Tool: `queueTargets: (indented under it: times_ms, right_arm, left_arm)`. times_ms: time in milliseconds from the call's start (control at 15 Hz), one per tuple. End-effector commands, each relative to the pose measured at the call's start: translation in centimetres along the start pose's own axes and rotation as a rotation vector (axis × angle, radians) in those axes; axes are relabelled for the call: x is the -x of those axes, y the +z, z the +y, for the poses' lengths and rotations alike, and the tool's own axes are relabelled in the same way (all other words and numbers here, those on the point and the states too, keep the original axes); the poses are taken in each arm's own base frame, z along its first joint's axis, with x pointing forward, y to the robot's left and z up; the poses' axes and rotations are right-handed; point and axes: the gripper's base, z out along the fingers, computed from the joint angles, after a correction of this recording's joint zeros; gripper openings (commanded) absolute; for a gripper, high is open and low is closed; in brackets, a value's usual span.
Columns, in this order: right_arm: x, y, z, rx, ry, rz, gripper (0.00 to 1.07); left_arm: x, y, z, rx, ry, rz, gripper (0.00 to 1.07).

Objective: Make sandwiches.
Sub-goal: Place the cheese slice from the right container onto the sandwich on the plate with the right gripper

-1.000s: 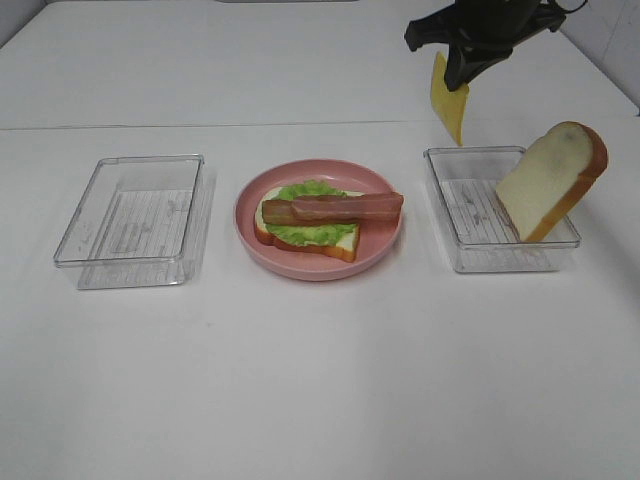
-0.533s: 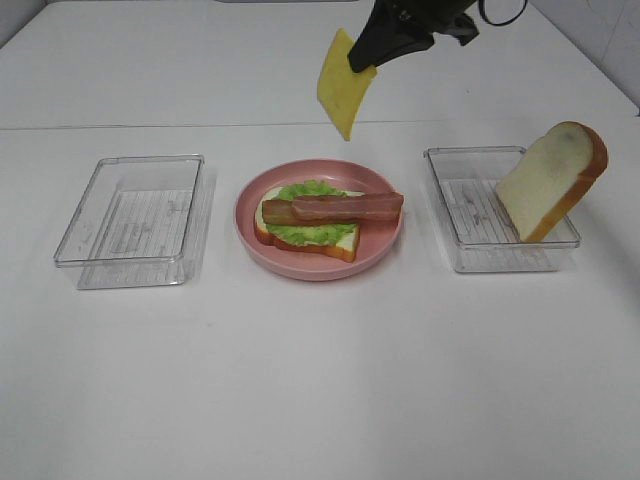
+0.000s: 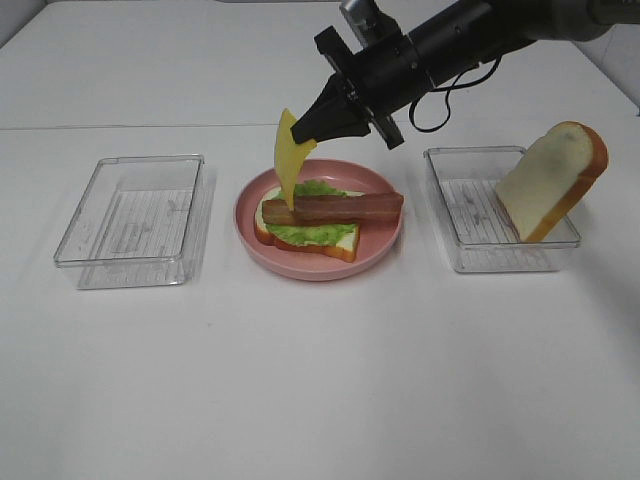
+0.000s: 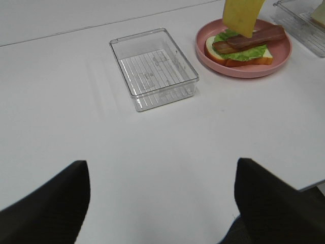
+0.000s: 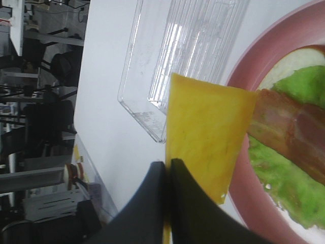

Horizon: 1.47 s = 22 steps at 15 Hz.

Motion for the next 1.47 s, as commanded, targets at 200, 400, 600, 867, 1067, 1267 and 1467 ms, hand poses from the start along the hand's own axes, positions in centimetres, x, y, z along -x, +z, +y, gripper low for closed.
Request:
queueTargets:
  times_ms: [200, 400, 600, 867, 1067, 1267, 1467]
  right_arm:
    - [0.0, 1.6, -1.3, 0.155, 0.054, 0.016, 0.00]
    - [0.0, 2.6, -3.2, 0.134, 0.103, 0.030, 0.00]
    - [0.2, 2.6, -3.9, 0.054, 0.108, 0.004, 0.00]
    - [0.5, 1.9, -4.4, -0.126, 0.084, -0.004, 0.00]
    - [0.7, 0.7, -3.8, -0.237, 0.054, -0.029, 0.00]
    - [0.5, 0.7, -4.0, -0.258, 0.050, -0.007, 0.04]
    - [0.5, 0.7, -3.9, -0.252, 0.052, -0.008, 0.43]
  left_arm:
    - [-0.1, -0.2, -0.1, -0.002, -0.005, -0.032, 0.74]
    - [-0.1, -0.2, -0.1, -0.002, -0.005, -0.032, 0.74]
    - [-0.1, -0.2, -0.1, -0.002, -0.005, -0.032, 0.74]
    - [-0.1, -0.2, -0.1, -0.002, -0.005, -0.032, 0.74]
    - [-0.1, -0.2, -0.1, -0.002, -0.005, -0.032, 0.74]
    - [-0.1, -0.2, -0.1, -0.002, -0.005, -0.032, 0.74]
    - [-0.1, -0.2, -0.1, -0.002, -0.005, -0.032, 0.74]
